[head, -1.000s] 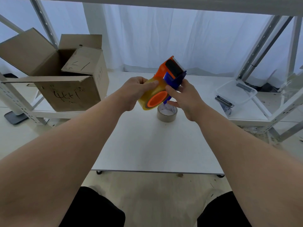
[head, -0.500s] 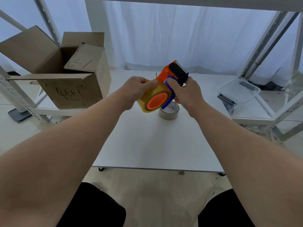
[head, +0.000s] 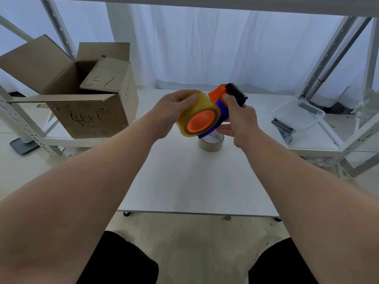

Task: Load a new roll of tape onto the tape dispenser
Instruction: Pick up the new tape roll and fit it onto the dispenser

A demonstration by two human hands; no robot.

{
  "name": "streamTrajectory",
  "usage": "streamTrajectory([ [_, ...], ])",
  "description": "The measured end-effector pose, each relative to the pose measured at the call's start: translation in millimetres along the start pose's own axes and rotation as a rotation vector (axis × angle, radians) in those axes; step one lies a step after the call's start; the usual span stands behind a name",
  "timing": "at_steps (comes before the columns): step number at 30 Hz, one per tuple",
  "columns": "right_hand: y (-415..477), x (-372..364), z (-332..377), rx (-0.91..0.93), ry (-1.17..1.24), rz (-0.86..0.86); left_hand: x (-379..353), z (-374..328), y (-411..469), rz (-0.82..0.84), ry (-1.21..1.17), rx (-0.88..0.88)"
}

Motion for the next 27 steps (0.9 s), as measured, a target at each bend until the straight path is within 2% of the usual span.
streamTrajectory([
  [4,-0.1,2.6,-0.7,-0.082,0.051,-0.016,0.9,-0.7,-3.1,0.077,-0.049,-0.019],
  [7,1.3,2.9,-2.2,-0.064,0.018,-0.040,3.2,-4.6,-2.0,0.051,0.035,-0.021],
  [10,3.0,0.4,1.3,0.041,-0.163,-0.107,2.1,-6.5,-0.6,-0.054,0.330,-0.077],
  [13,1.4,-4.9,4.9,0.148,-0.381,-0.150,-2.8,-2.9,-1.6,-0.048,0.688,-0.188],
  [15,1.5,-7.5,4.1,0.171,-0.441,-0.150,-3.4,-0.9,-2.3,-0.054,0.938,-0.225],
  [17,2.8,-10.4,3.1,0.175,-0.450,-0.151,-1.3,-1.7,-1.9,-0.082,1.068,-0.261],
  [20,4.3,-12.3,3.6,0.149,-0.417,-0.167,2.8,-2.6,-0.5,-0.113,1.091,-0.286],
  [25,2.7,1.9,2.2,-0.018,-0.119,-0.187,13.7,4.2,-4.7,-0.083,0.861,-0.237],
  [27,2.5,5.6,3.0,-0.025,-0.113,-0.191,13.7,7.3,-3.8,-0.048,0.842,-0.219],
])
Point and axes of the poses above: each hand's wrist, its own y-axis towards the middle knuckle, its own x-axis out of the back of the hand, z = x × y, the point moved 2 cm from there along y, towards the middle knuckle, and after that the axes turned 11 degrees about z, right-handed, at the moved point
